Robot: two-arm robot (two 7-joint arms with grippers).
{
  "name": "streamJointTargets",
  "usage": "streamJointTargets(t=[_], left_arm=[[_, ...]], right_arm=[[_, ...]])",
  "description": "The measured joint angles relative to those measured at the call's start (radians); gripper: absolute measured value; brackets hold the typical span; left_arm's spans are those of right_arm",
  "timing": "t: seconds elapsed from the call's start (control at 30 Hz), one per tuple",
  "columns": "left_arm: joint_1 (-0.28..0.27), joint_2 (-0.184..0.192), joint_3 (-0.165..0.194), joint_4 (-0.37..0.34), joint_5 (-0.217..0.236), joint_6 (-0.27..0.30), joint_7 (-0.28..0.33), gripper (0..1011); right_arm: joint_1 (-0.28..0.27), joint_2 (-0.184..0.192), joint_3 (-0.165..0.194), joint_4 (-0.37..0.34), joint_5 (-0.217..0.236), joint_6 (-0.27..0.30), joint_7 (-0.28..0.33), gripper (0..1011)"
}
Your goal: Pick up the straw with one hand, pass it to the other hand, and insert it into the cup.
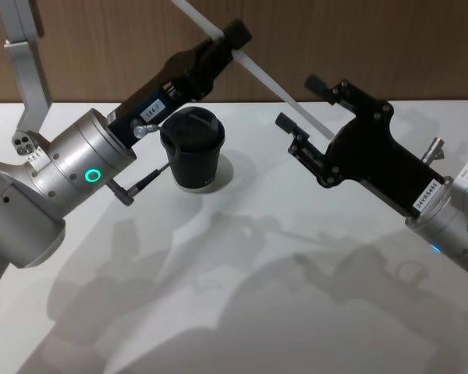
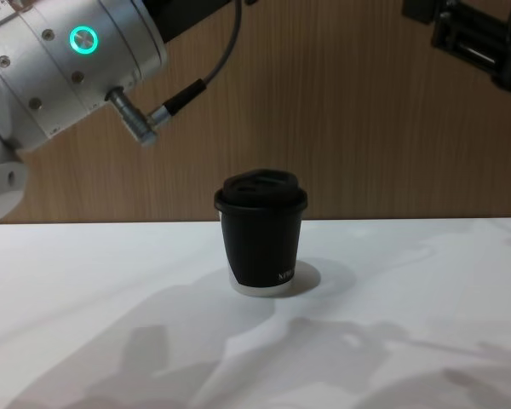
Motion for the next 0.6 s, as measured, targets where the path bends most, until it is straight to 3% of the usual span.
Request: streamJointTargets(t=[0.27,0.6], left_arm=[[0.007,0.018,0.003,-0.019,0.044,-0.031,0.037,6],[0.025,0.055,0.005,-0.061,0.14,-0.086,0.119,7]], right_arm=[[0.0,0.0,0.0,0.0,0.0,0.0,0.0,752],[0.0,0.0,0.0,0.0,0.0,0.0,0.0,1000]])
